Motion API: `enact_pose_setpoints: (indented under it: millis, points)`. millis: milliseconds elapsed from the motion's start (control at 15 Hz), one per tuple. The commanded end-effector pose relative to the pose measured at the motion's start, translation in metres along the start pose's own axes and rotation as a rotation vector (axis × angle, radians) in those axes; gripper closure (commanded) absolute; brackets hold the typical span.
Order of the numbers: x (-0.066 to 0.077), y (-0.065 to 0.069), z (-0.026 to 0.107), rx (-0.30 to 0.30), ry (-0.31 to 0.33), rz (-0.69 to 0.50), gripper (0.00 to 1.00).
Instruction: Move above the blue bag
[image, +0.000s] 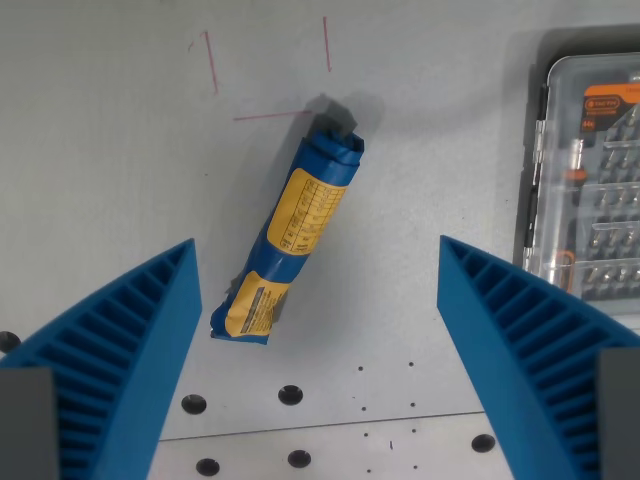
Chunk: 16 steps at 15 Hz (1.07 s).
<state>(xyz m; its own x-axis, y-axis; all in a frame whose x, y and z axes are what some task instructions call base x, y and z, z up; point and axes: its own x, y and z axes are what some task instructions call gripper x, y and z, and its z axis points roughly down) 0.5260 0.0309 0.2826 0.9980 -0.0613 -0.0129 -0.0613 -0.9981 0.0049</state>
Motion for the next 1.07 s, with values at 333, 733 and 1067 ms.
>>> enact_pose_setpoints:
  millis: [333, 733, 1067]
  points:
    - [0.0, 0.0, -0.001, 0.001, 0.005, 0.004, 0.0]
    - [-0.001, -0.001, 0.002, 0.002, 0.008, 0.051, 0.0]
    - [-0.005, -0.002, 0.011, 0.005, 0.035, 0.107, 0.0]
